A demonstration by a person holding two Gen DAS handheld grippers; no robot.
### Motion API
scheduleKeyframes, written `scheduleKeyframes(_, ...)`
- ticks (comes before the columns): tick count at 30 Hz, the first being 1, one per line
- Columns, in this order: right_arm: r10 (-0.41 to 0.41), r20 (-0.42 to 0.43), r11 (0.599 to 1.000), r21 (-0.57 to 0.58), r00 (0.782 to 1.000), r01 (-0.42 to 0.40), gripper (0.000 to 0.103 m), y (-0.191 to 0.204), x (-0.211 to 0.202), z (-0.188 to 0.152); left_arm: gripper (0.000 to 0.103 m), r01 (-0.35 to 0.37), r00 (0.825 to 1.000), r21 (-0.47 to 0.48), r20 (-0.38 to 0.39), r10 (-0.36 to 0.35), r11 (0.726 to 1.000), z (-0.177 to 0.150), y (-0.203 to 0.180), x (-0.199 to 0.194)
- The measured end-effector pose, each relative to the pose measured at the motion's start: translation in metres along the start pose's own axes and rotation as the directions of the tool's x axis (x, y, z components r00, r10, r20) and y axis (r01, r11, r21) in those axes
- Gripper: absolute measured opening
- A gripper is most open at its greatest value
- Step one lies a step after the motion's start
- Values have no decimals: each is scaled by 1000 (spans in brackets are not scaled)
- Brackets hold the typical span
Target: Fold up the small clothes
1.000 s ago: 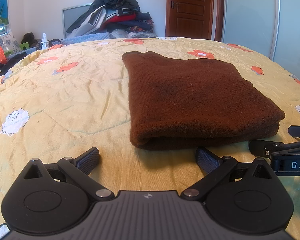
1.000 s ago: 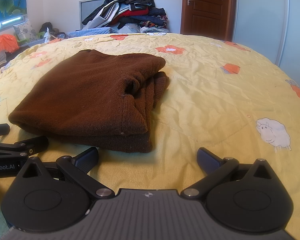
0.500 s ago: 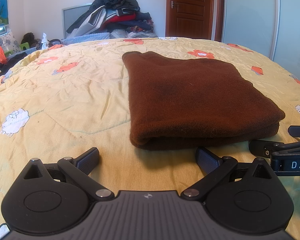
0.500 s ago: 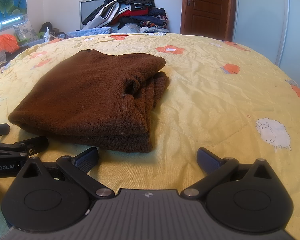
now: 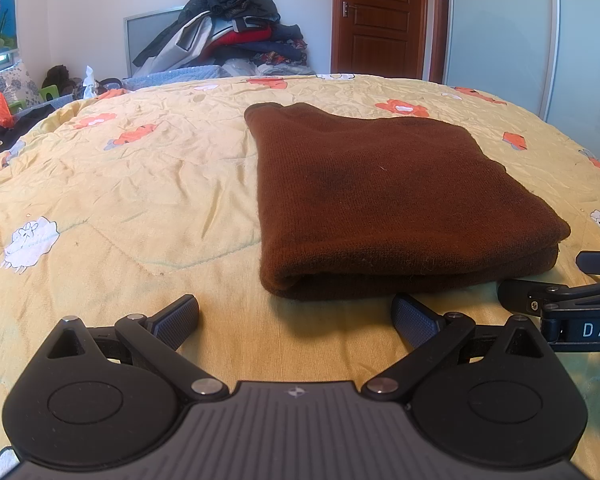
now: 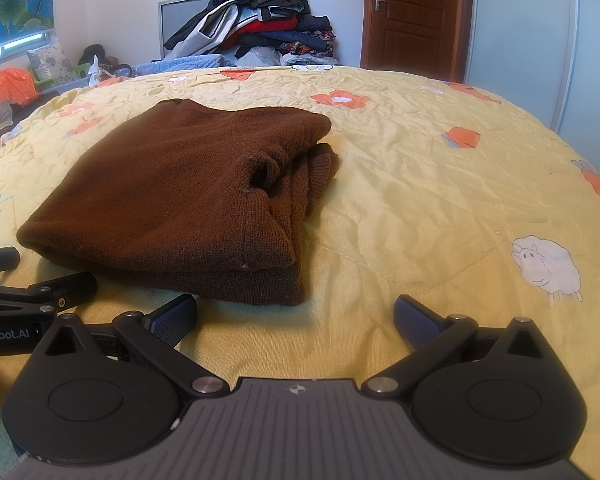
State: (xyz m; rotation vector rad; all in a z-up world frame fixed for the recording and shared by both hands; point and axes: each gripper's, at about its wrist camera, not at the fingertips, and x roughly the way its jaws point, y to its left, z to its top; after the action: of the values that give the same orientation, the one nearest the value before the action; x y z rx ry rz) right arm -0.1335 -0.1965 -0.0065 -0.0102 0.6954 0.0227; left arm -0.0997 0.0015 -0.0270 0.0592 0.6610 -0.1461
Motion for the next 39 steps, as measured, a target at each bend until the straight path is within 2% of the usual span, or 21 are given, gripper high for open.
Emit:
scheduleKeyframes(9,0,0,1000,0,1000,0,103,0,1,0,103,-21,1000,-20,-22,20,1000,1,-3,-2)
scheduleKeyframes(23,-1,0,1000,0,1000,1,103,0,0,0,103,-18,997,-46,-80,14,999,7,-4,-3)
scheduleKeyframes(34,-1,-1,1000,0,1000,1,103,0,0,1,103,-14,997,-31,-72,12,999,4,-5,-4)
scheduleKeyframes(39,-1,-1,1000,-1,1000,1,103,0,0,1,103,-64,997,-41,-47,62,997,-1,-2,-11)
